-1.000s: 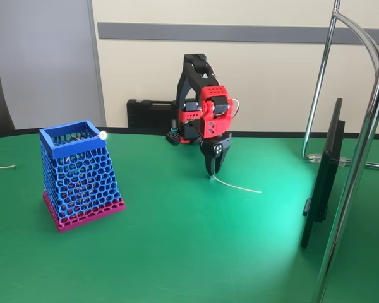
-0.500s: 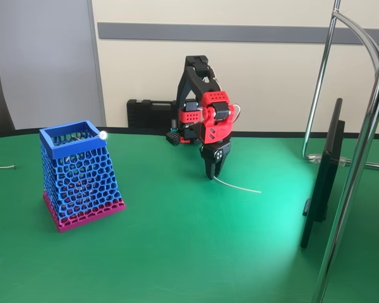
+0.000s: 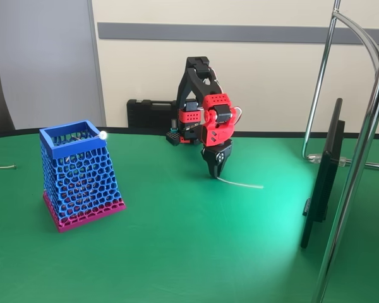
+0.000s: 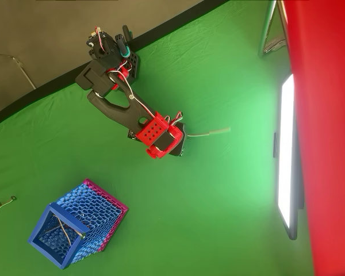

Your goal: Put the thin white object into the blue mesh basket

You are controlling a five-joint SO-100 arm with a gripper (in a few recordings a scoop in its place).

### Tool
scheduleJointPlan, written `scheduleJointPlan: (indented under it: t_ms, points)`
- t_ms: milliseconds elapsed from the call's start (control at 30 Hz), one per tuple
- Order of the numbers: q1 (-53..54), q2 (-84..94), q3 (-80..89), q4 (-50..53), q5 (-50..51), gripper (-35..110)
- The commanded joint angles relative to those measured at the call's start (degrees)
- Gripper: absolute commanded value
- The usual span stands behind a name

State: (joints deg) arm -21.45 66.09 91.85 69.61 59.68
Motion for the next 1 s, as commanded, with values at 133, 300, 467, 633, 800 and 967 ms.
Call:
scheduleJointPlan:
  t_ms: [133, 300, 467, 633, 800, 967]
  points:
    - [1.1, 2.0, -1.9, 0.4, -3.3, 1]
    - [4.0, 9.1, -1.1, -2.4, -5.4, 1]
    - [9.3, 15.5, -2.8, -5.5, -8.9, 1]
    - [16.0, 21.2, -4.0, -12.6, -14.2, 1]
    - [24.3, 26.4, -2.5, -28.6, -22.6, 0]
    - [30.7, 30.8, 1.8, -45.5, -31.6, 0]
